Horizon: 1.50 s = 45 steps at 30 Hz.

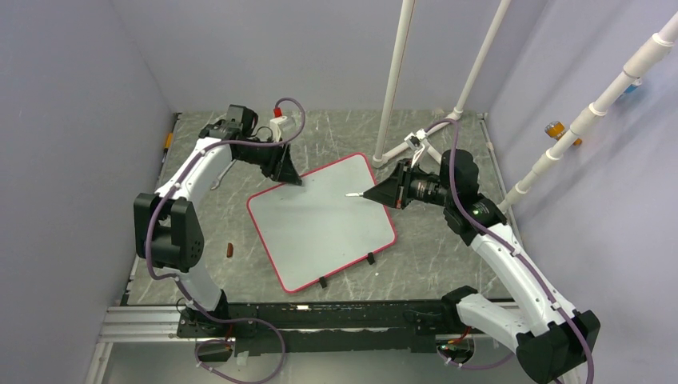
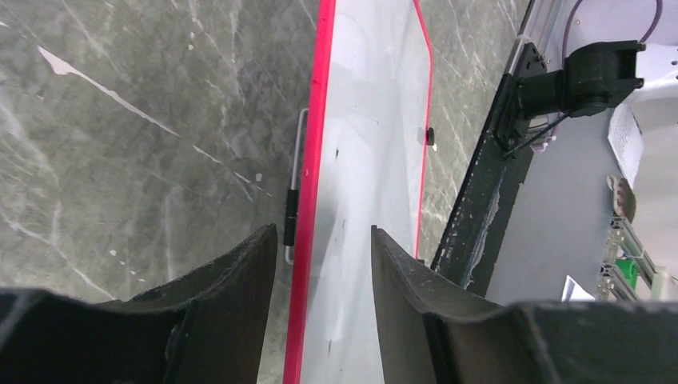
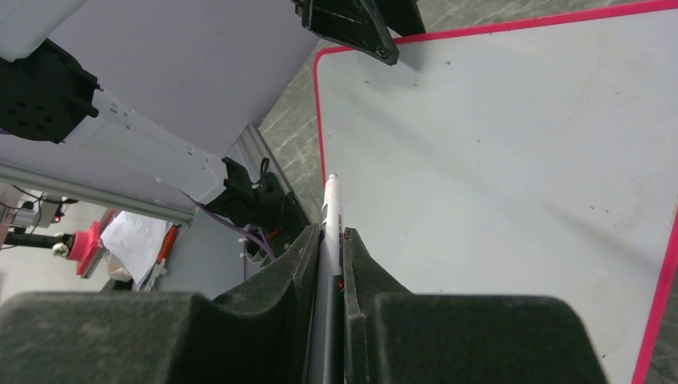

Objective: Write a sentence on the whiteboard
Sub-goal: Hold the whiteboard on the whiteboard stand.

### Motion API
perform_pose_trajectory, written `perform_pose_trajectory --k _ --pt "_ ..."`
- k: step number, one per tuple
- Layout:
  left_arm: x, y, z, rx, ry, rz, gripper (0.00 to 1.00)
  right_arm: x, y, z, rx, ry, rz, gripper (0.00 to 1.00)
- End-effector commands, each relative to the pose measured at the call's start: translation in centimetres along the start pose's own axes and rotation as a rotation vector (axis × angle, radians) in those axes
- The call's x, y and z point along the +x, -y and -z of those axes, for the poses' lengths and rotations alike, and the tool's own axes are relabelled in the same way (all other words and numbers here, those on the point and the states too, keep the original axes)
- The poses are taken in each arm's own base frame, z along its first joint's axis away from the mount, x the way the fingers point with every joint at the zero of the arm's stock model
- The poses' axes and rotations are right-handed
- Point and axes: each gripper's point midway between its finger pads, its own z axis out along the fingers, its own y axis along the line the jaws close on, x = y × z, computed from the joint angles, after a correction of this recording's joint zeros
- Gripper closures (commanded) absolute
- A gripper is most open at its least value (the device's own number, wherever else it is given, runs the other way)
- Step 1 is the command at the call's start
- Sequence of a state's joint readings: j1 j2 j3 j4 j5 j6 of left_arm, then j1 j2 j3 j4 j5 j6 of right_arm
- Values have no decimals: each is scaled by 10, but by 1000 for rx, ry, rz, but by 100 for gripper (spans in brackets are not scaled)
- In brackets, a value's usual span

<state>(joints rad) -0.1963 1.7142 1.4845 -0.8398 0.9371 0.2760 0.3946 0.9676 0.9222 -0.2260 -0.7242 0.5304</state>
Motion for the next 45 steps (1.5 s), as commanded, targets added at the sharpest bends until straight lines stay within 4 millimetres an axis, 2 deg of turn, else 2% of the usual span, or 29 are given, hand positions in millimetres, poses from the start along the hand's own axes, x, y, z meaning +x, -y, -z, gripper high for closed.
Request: perform_pose_trajectory --k 1,9,19,24,31,37,45 --pt "4 12 -2 76 12 1 50 -17 -17 1 -55 31 59 100" --pt "15 6 -9 85 -18 59 55 -16 -16 0 -57 27 48 100" --pt "19 16 -13 104 -45 92 83 -10 -13 -2 -63 16 37 100" --pt "16 17 -15 70 -15 114 92 -7 -9 -6 -66 4 33 100" --pt "8 27 -18 42 48 58 95 -1 -7 -9 -79 -21 46 100" --pt "4 26 -30 6 69 15 98 8 -3 -14 -92 -39 52 100" --pt "0 24 -46 13 55 -28 100 15 -2 -9 -81 -26 96 100"
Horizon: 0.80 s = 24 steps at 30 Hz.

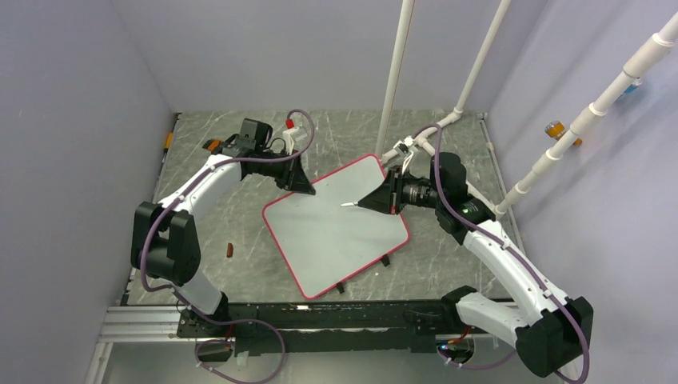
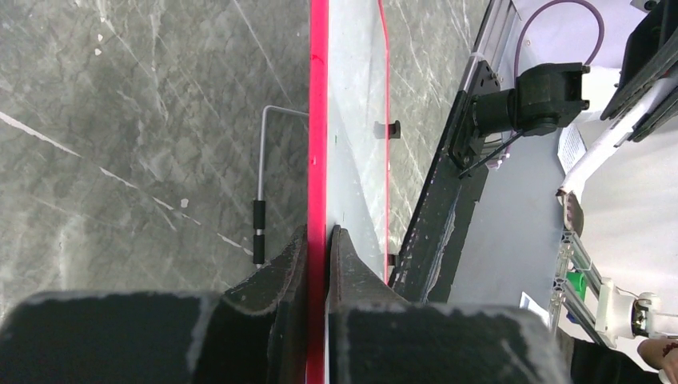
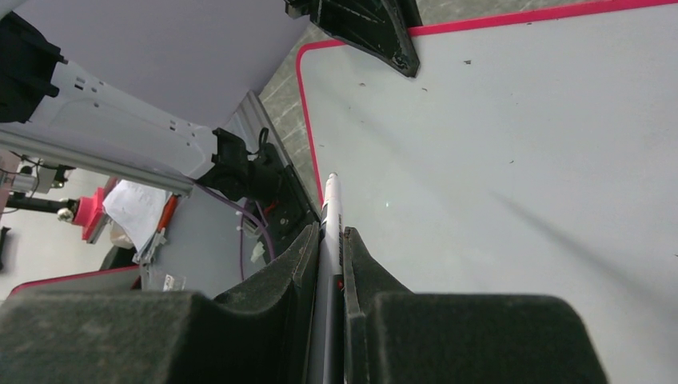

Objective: Write a sentence on the whiteboard
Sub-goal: Hold the whiteboard on the whiteboard stand, then write a sentence on the whiteboard.

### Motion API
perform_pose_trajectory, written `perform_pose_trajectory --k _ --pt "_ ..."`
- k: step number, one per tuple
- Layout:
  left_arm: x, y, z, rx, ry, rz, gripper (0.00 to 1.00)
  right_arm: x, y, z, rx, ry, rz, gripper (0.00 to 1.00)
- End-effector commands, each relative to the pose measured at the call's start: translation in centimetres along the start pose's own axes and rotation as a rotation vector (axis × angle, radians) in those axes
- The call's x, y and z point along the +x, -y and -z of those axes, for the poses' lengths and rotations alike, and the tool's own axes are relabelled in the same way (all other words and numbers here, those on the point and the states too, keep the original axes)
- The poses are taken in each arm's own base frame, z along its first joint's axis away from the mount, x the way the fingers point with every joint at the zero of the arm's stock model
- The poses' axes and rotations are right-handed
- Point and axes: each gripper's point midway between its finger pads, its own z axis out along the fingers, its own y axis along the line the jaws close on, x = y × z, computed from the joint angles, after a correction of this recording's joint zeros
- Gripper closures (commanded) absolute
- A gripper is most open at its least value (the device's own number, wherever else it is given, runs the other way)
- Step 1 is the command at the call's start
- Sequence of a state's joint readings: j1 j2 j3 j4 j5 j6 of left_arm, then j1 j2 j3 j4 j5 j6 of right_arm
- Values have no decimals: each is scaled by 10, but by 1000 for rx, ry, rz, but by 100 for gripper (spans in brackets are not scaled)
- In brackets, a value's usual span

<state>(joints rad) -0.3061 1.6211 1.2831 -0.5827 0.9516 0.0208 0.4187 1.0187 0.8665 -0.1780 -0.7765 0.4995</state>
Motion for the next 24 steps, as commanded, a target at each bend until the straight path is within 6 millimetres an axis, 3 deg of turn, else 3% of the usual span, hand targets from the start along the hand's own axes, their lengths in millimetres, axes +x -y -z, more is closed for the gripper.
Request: perform_pose_trajectory --k 1,11,24 --pt "-17 -12 -13 -45 33 -114 100 -9 -12 6 -34 54 110 100" --pt "-31 1 -38 -3 52 -173 100 -7 -3 6 37 103 172 100" --pt "-24 -8 -32 -114 65 -148 100 2 -24 -50 109 119 382 100"
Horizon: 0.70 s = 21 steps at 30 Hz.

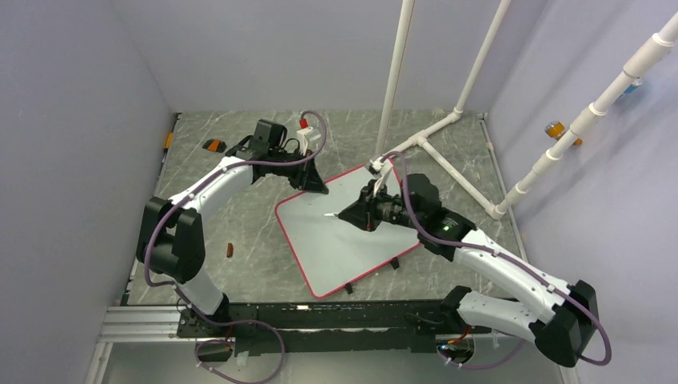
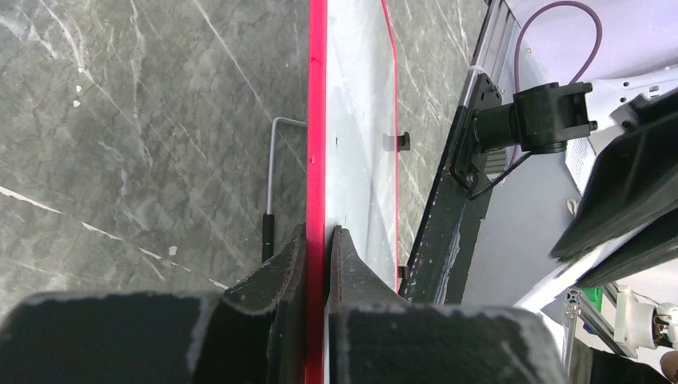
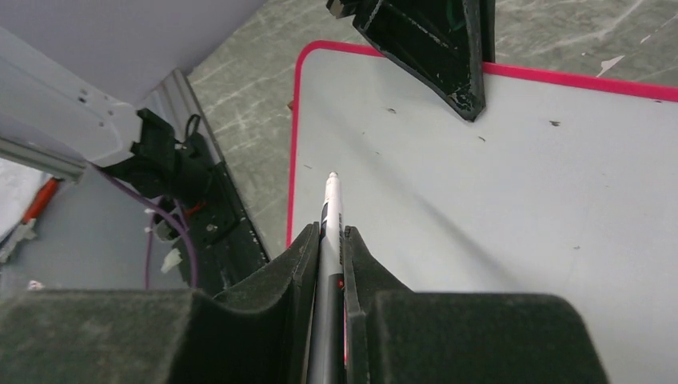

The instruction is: Write a sentence on the whiteboard

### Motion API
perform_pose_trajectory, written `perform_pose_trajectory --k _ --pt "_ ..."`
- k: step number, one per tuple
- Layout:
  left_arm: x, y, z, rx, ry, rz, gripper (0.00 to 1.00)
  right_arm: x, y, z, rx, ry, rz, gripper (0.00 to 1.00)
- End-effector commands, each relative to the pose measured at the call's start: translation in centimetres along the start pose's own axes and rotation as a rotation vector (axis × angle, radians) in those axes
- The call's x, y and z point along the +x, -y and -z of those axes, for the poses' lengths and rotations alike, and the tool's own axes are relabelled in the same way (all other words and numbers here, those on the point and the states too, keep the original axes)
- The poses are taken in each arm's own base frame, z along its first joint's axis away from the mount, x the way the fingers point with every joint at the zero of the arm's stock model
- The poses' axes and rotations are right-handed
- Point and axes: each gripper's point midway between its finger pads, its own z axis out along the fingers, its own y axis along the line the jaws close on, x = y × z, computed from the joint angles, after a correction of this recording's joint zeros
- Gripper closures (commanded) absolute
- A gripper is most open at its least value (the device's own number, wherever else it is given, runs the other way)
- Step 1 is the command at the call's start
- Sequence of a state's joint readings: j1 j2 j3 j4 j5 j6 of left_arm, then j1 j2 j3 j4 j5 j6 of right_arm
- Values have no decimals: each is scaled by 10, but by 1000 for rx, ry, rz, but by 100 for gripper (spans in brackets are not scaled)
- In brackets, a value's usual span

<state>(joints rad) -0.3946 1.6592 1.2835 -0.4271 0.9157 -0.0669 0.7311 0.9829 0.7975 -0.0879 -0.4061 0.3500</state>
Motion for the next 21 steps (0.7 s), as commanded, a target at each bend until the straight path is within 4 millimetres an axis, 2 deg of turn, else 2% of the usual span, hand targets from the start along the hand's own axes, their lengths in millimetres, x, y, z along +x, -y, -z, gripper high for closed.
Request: perform_pose_trajectory --k 1,8,14,21 --pt "-11 -19 1 -143 44 -102 100 -28 -3 -21 64 88 135 100" --pt "-13 -21 3 -169 53 -107 100 -30 -15 -50 117 130 186 100" --pt "-13 -23 2 -178 53 -109 100 -34 -30 -63 116 176 203 100" --pt "-14 -21 5 -191 64 -119 100 -37 -25 -73 179 194 199 100"
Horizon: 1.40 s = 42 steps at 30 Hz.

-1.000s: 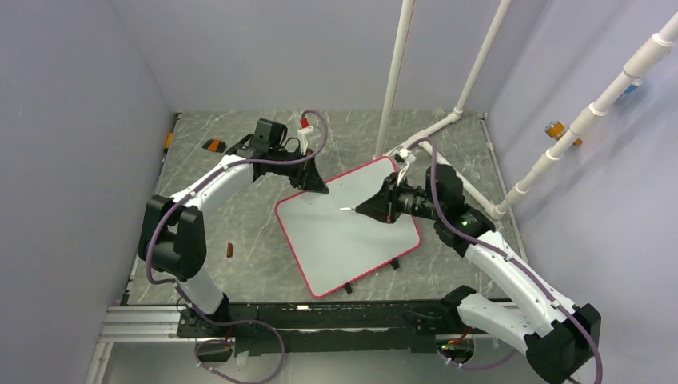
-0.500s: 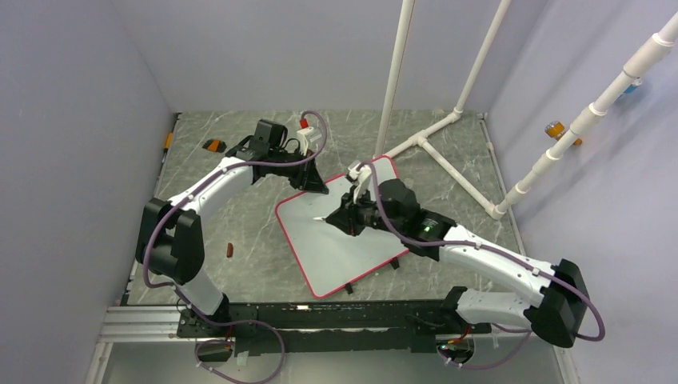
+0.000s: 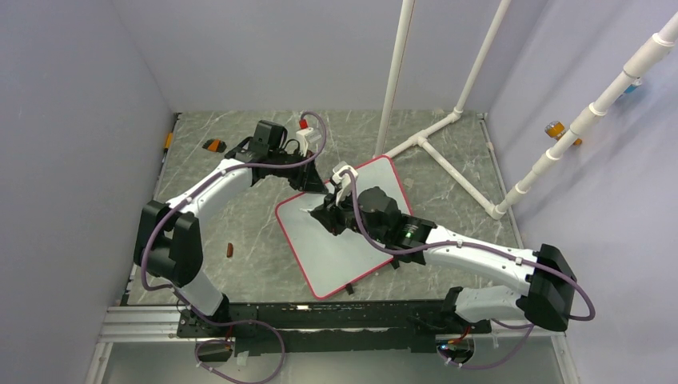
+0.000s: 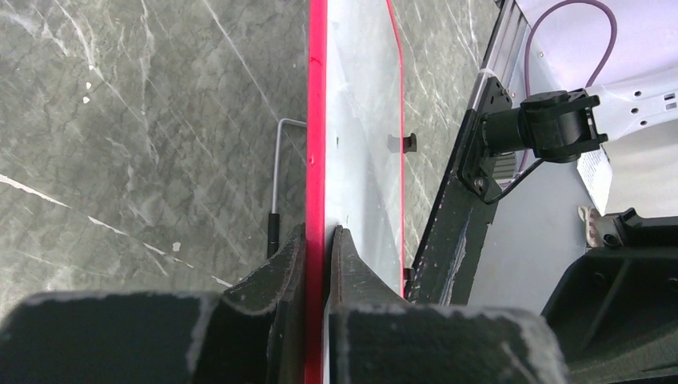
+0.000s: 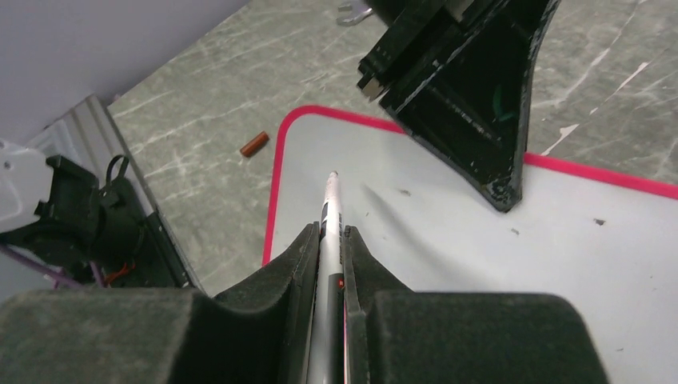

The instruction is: Write a sentence on the whiteboard

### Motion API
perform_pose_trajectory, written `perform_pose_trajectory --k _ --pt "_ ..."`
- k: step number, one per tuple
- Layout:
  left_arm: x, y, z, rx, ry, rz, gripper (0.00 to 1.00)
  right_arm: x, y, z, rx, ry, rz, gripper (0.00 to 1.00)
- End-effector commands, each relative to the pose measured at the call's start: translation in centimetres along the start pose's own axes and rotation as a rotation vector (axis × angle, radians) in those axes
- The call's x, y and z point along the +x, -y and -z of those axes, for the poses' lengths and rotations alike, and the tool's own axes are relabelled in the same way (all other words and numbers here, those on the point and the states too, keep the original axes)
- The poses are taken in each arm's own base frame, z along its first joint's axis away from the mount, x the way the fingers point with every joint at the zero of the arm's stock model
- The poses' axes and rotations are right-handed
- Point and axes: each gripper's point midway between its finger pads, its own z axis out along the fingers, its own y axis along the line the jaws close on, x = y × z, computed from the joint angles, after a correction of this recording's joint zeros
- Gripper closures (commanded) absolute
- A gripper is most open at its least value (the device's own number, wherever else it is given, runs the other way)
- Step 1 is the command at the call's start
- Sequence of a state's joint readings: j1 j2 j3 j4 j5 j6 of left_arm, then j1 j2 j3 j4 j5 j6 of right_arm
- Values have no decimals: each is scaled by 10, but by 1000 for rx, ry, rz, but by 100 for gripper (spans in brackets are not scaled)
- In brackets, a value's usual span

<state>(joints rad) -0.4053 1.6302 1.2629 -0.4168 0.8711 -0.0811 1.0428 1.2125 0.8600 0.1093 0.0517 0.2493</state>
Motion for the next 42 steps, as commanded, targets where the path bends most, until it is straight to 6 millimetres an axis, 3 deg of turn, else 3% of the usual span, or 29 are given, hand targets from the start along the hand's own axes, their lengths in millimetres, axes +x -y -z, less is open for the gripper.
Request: perform_pose_trajectory --k 1,17,35,42 --pt "-15 -22 3 -154 59 -114 100 -42 1 -8 54 127 6 100" --pt "-15 -21 4 -166 57 -117 100 -23 0 -23 72 64 5 100" --pt "-15 -22 3 -180 51 -116 100 9 -11 -20 16 -14 6 100" --pt "-16 -21 3 -180 53 -120 100 19 -5 -15 47 -33 1 100"
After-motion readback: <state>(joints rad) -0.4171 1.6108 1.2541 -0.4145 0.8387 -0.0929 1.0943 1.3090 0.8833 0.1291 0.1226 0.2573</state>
